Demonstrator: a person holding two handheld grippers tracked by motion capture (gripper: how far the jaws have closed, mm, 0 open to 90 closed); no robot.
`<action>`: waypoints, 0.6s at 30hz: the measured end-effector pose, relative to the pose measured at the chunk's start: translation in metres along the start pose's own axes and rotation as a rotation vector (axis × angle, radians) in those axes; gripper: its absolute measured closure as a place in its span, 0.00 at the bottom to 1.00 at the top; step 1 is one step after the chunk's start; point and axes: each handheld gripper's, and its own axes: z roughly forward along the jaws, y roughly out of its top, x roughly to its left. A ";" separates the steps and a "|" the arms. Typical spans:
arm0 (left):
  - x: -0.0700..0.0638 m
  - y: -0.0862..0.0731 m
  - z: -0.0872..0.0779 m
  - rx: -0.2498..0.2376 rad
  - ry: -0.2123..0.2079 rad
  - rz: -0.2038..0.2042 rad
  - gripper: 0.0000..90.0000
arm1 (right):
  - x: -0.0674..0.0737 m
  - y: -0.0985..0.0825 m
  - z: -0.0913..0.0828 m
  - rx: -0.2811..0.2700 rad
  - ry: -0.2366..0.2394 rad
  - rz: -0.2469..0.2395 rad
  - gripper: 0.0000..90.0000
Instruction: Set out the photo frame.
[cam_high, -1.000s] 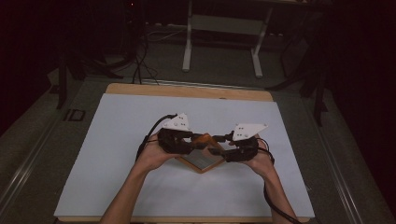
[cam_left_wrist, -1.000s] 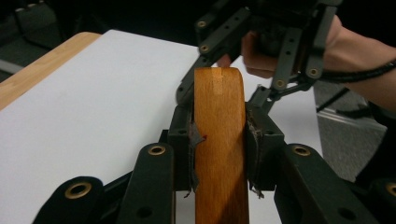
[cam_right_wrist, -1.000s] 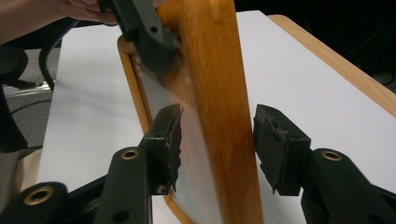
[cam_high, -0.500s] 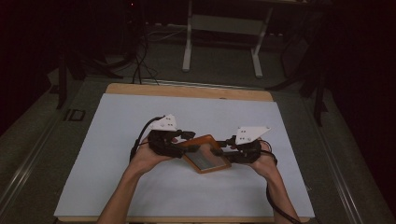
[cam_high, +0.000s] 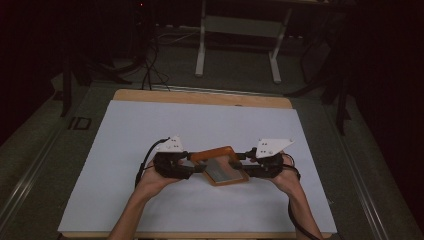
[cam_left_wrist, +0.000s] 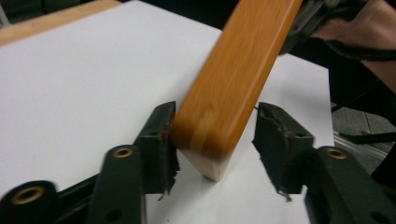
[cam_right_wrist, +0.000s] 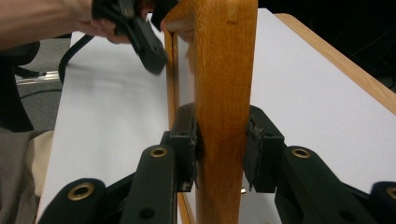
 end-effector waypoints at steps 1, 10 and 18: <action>0.000 0.000 0.000 0.000 0.000 0.000 0.58 | 0.000 0.000 0.000 0.000 0.000 0.000 0.76; -0.004 -0.005 0.017 0.022 -0.004 0.010 0.72 | 0.003 -0.016 -0.012 -0.014 -0.028 0.028 0.76; -0.010 -0.002 0.021 0.014 0.020 0.046 0.74 | 0.002 -0.023 -0.017 0.006 -0.057 0.044 0.74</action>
